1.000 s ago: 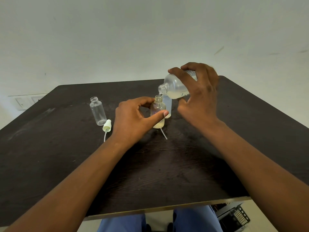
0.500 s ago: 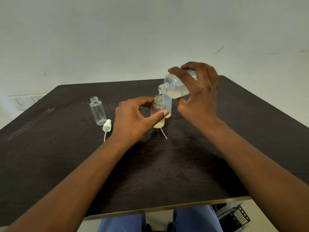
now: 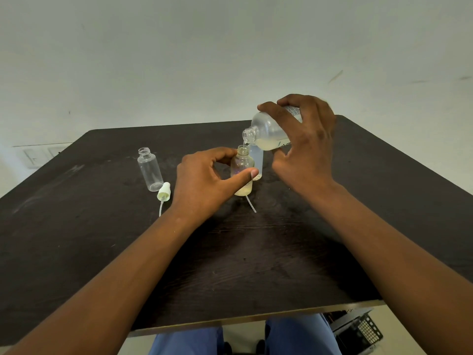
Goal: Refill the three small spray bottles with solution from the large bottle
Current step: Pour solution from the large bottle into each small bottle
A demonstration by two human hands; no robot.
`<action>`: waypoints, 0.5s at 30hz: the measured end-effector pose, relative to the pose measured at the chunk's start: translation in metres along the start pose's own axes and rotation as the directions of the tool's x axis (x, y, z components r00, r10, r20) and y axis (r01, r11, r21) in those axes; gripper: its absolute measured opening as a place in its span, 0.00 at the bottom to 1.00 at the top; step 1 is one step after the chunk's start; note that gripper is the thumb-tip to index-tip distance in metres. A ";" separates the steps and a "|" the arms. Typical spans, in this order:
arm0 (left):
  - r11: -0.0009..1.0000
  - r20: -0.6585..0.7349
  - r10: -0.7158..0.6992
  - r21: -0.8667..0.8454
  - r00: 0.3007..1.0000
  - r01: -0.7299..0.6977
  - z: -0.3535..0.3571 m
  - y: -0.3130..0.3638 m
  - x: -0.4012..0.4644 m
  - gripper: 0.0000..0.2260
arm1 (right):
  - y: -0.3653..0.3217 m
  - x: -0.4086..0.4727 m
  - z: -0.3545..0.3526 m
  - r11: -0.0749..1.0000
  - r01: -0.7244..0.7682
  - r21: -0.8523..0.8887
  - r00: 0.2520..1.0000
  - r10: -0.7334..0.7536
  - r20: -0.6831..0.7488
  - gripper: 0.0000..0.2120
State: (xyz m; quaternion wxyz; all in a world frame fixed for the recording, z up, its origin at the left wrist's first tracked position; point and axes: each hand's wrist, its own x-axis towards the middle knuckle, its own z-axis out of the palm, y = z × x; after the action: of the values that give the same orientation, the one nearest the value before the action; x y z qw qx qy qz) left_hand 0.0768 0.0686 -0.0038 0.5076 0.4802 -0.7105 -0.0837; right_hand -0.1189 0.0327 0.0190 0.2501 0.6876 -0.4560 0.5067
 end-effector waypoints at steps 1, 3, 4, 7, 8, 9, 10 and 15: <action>1.000 -0.001 -0.001 0.001 1.000 0.001 0.000 0.000 0.000 0.21 | 0.000 0.000 0.000 1.000 -0.001 0.000 1.000 0.001 0.002 0.36; 1.000 -0.002 -0.003 -0.001 1.000 0.003 0.000 0.000 0.000 0.20 | 0.000 0.000 0.000 1.000 -0.002 -0.002 1.000 0.002 0.003 0.36; 1.000 -0.001 -0.002 -0.002 1.000 0.002 0.000 -0.001 0.000 0.20 | 0.000 0.000 0.000 1.000 -0.002 -0.004 1.000 0.002 0.002 0.36; 1.000 -0.001 -0.001 0.000 1.000 0.001 0.000 -0.001 0.001 0.21 | 0.000 0.000 0.001 1.000 -0.001 -0.006 1.000 0.001 0.003 0.36; 1.000 -0.001 -0.002 0.003 1.000 0.002 0.000 -0.001 0.001 0.21 | 0.000 0.000 0.001 1.000 0.000 -0.007 1.000 0.000 0.004 0.36; 1.000 0.000 -0.002 0.007 1.000 0.002 0.000 -0.001 0.001 0.21 | 0.000 0.000 0.001 1.000 0.001 -0.008 1.000 -0.001 0.005 0.36; 1.000 -0.001 -0.002 0.011 1.000 0.002 0.000 -0.001 0.000 0.21 | 0.000 0.000 0.001 1.000 0.002 -0.008 1.000 -0.002 0.005 0.36; 1.000 0.001 -0.010 0.012 1.000 0.010 0.000 0.000 0.001 0.21 | 0.000 0.001 0.001 1.000 0.006 -0.011 1.000 -0.006 0.003 0.36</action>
State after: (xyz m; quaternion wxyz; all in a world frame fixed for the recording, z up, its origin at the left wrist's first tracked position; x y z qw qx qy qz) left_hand 0.0769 0.0676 -0.0037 0.5040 0.4865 -0.7089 -0.0823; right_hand -0.1190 0.0318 0.0193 0.2546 0.6882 -0.4570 0.5027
